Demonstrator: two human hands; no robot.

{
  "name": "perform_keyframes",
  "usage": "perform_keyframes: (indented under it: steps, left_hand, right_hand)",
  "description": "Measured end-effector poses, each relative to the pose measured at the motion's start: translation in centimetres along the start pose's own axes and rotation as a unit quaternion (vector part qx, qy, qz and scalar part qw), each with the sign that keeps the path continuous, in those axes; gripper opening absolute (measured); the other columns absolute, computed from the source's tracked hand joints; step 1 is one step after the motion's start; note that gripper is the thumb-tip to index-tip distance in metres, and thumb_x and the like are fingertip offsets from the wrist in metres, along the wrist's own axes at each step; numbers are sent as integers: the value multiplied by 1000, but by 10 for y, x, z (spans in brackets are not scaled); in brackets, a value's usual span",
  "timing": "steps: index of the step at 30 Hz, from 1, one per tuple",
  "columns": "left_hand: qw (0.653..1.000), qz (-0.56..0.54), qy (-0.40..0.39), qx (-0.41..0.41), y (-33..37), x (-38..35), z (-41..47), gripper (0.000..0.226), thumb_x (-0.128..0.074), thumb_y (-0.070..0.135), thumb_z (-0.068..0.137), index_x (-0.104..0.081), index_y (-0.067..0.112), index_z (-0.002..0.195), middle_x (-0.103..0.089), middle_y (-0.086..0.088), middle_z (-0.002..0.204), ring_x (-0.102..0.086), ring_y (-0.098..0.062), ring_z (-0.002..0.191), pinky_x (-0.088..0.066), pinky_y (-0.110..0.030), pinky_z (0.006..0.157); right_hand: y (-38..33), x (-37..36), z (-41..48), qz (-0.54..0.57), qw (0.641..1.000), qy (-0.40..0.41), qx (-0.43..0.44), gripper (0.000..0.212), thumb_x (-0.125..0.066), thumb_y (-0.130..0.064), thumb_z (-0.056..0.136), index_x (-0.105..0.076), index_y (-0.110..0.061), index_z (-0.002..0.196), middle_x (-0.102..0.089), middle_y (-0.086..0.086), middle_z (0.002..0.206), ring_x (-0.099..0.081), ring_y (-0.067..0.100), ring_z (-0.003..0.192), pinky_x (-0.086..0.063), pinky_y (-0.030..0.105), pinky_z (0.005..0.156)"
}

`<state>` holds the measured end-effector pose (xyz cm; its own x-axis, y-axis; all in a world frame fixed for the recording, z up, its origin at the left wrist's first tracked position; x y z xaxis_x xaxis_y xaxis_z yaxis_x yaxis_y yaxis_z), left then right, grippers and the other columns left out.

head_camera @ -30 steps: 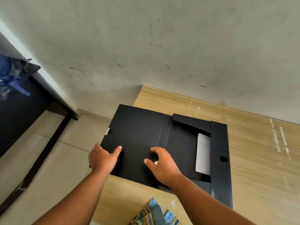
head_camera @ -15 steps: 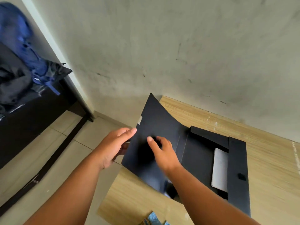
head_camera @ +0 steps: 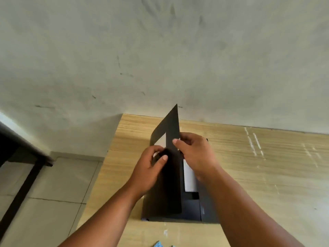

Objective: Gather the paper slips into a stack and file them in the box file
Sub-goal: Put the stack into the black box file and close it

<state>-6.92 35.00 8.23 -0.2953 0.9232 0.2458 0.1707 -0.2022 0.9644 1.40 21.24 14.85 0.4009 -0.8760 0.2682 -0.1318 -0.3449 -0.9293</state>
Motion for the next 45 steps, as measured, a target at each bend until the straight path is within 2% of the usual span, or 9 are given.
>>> perform_keyframes:
  steps: [3,6,9,12,15,22,36,41,45]
  left_hand:
    - [993,109,-28,-37,-27,-32,1,41,-59,37,99,-48,40,138,-49,18,145,-41,5,136,-38,-37,118]
    - [965,255,-51,22,-63,-53,-2,68,-49,50,100,-23,31,160,-10,6,171,-1,-15,158,-9,-40,127]
    - [930,361,-65,28,-81,-65,-5,78,-32,64,98,-6,29,163,11,6,171,17,-17,157,-7,-44,128]
    - [900,431,-58,14,-93,-73,-4,86,-11,72,90,-5,27,163,13,3,170,17,-22,156,-9,-45,127]
    - [875,483,-36,1,-99,-78,-4,82,-18,68,93,-19,23,162,-4,-4,171,2,-29,158,-20,-47,124]
    - [839,544,-29,7,-100,-85,-4,77,-31,60,96,-35,15,158,-25,-14,167,-16,-36,156,-38,-49,115]
    - [840,540,-39,25,-107,-86,0,79,-27,62,93,-36,16,157,-24,-14,168,-15,-36,156,-50,-50,104]
    - [872,483,-84,-9,-97,-96,2,91,-28,71,84,-14,27,163,9,-1,171,17,-23,157,-38,-40,118]
    - [898,417,-134,-33,-80,-125,8,96,-52,66,85,-7,32,162,28,10,167,32,-8,151,-37,-33,118]
  right_hand:
    - [28,46,-1,-58,997,47,-11,18,-59,-20,96,-76,-23,97,-79,3,88,-75,30,81,-63,47,73]
    - [69,79,2,-101,988,105,-45,18,-58,-18,96,-68,-15,112,-77,9,106,-68,19,74,-55,32,65]
    - [109,92,7,-136,979,131,-74,44,-59,-21,98,-53,-22,142,-67,-1,130,-65,10,91,-47,14,61]
    - [143,88,8,-183,973,111,-91,50,-57,-28,98,-45,-30,147,-61,-5,138,-64,12,106,-56,23,78]
    - [167,80,3,-307,947,68,-69,53,-54,-39,98,-42,-30,149,-52,-8,147,-49,16,131,-45,35,107]
    - [192,65,3,-458,887,-19,-51,70,-22,-62,100,-2,-32,160,-19,-1,167,-18,24,152,-16,44,122]
    - [208,69,-24,-523,850,-60,-15,78,-14,-70,95,13,-32,157,-28,-6,162,-18,23,150,-12,47,123]
    - [220,82,-31,-496,868,-16,-36,76,-14,-69,94,14,-35,157,-24,-9,164,-15,21,152,-12,46,123]
    - [229,119,-28,-493,867,47,-51,78,-10,-70,90,6,-36,158,-33,-10,160,-26,22,148,-19,48,121]
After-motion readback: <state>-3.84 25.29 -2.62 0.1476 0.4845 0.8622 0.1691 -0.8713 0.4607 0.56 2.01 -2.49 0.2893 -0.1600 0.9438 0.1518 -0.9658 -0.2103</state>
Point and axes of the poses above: each hand's wrist, its own z-axis towards the middle knuckle, its own x-axis out of the back of the hand, y = z × x, the point moved 6 cm from there along z, towards the middle knuckle
